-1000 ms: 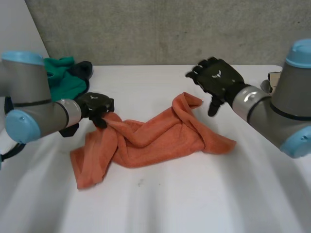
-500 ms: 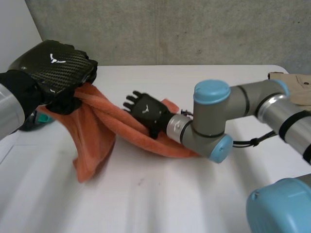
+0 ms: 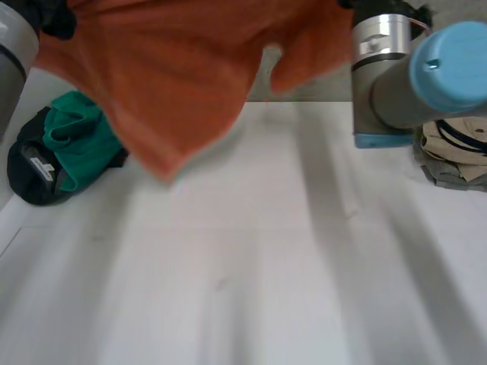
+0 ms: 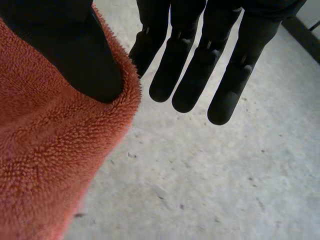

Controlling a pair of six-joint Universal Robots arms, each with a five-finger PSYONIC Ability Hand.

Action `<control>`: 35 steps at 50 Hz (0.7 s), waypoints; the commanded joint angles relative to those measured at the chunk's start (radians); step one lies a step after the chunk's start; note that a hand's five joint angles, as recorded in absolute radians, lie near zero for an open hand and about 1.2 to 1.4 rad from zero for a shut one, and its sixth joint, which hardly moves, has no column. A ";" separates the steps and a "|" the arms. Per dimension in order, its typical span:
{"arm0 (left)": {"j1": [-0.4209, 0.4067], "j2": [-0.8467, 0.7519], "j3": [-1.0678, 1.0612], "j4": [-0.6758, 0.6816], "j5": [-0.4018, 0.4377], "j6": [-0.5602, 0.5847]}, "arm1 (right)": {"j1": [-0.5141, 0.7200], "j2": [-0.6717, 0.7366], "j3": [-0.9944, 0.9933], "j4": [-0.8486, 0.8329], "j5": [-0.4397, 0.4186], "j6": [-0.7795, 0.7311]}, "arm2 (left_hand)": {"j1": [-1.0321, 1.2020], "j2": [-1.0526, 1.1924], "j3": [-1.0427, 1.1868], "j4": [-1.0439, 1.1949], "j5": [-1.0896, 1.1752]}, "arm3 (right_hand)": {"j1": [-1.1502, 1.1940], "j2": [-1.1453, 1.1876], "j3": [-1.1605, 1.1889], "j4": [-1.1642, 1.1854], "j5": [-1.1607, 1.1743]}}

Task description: Fold the laundry.

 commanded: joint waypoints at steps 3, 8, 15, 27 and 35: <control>-0.038 -0.072 -0.184 0.032 0.040 -0.061 | -0.072 -0.092 0.371 0.044 -0.116 0.036 | 0.247 0.199 0.207 0.198 0.239 | 0.268 0.220 0.210 0.202 0.266; -0.050 -0.174 -0.312 0.107 0.087 -0.058 | -0.077 -0.056 0.566 0.061 -0.210 0.027 | 0.247 0.199 0.207 0.198 0.239 | 0.268 0.220 0.210 0.202 0.266; -0.035 -0.342 -0.356 0.124 0.075 -0.018 | -0.072 0.017 0.727 0.110 -0.227 -0.122 | 0.247 0.199 0.207 0.198 0.239 | 0.268 0.220 0.210 0.202 0.266; -0.007 -0.310 -0.358 0.055 0.121 -0.004 | -0.083 -0.149 0.672 0.463 -0.216 -0.138 | 0.247 0.199 0.207 0.198 0.239 | -0.317 -0.365 -0.375 -0.383 -0.319; 0.010 -0.310 -0.370 0.049 0.132 -0.005 | -0.166 -0.154 0.426 0.705 -0.346 0.049 | 0.247 0.199 0.207 0.198 0.239 | -0.425 -0.474 -0.484 -0.492 -0.427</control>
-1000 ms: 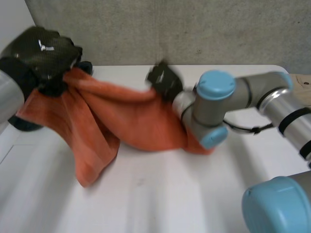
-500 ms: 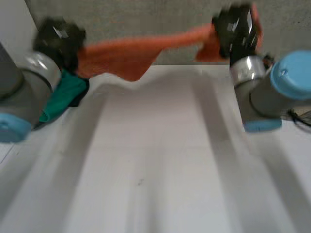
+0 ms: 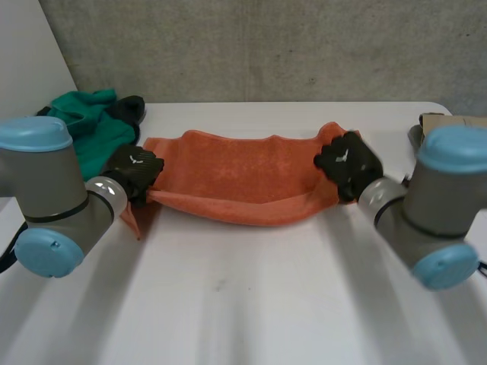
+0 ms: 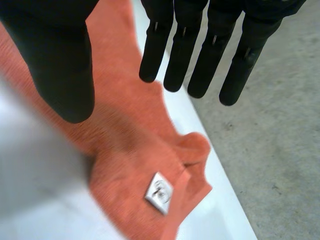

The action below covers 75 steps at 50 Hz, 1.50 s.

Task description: Fold the laundry.

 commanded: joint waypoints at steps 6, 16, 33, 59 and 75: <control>0.030 0.006 -0.029 -0.003 0.023 0.000 | -0.143 0.165 -0.508 0.364 -0.230 0.292 | 0.247 0.199 0.207 0.198 0.219 | 0.005 0.003 0.005 0.016 0.031; 0.042 -0.007 -0.024 -0.005 0.042 -0.003 | -0.185 0.418 -0.816 0.537 -0.265 0.204 | -0.025 -0.074 -0.066 -0.075 -0.054 | -0.289 -0.291 -0.289 -0.277 -0.263; 0.067 -0.022 -0.026 -0.026 0.039 -0.003 | -0.142 0.661 -0.968 0.352 -0.219 0.122 | -0.286 -0.335 -0.327 -0.336 -0.315 | -0.064 -0.066 -0.063 -0.052 -0.037; 0.114 -0.027 -0.043 -0.080 0.013 0.006 | -0.171 0.702 -0.929 0.317 -0.209 0.035 | -0.580 -0.629 -0.621 -0.630 -0.609 | 0.025 0.023 0.026 0.037 0.052; 0.136 -0.047 -0.044 -0.066 -0.025 0.017 | -0.192 0.534 -0.738 0.379 -0.103 -0.062 | -0.246 -0.294 -0.286 -0.295 -0.274 | 0.707 0.705 0.707 0.718 0.733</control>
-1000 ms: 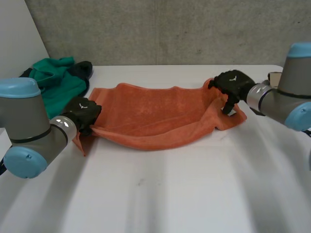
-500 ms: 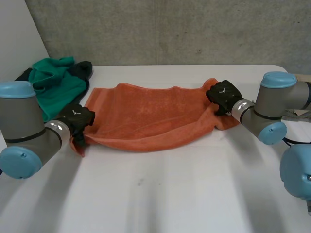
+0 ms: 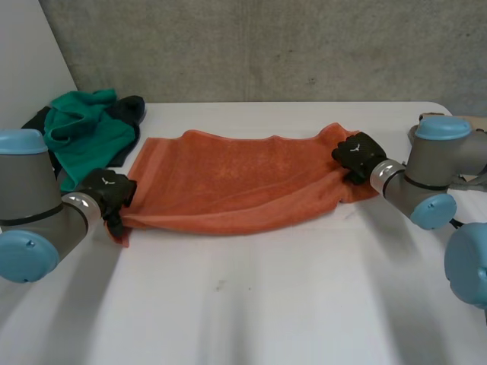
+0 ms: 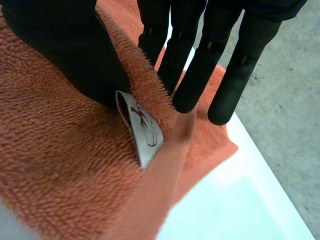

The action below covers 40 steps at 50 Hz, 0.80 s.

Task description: Fold the laundry.

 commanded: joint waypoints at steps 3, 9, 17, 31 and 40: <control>0.013 -0.015 0.010 0.007 -0.024 0.025 | -0.051 -0.290 0.361 0.075 0.067 -0.099 | 0.278 0.290 0.291 0.289 0.291 | 0.281 0.225 0.213 0.204 0.248; 0.022 0.004 0.001 0.007 -0.024 0.054 | -0.117 -0.548 0.667 0.061 0.040 -0.135 | 0.503 0.515 0.516 0.515 0.517 | 0.281 0.225 0.213 0.204 0.248; 0.047 0.149 -0.089 -0.071 -0.033 0.117 | -0.239 -0.875 0.983 0.139 0.029 -0.206 | 0.736 0.748 0.749 0.747 0.749 | 0.281 0.225 0.213 0.204 0.248; 0.048 0.292 -0.142 -0.311 -0.002 0.414 | -0.319 -0.895 1.143 0.359 0.032 -0.511 | 0.736 0.748 0.749 0.747 0.749 | 0.281 0.225 0.213 0.204 0.248; -0.091 0.061 0.160 -0.197 -0.087 0.353 | -0.195 -0.713 0.963 0.124 0.113 -0.268 | 0.736 0.748 0.749 0.747 0.749 | 0.281 0.225 0.213 0.204 0.248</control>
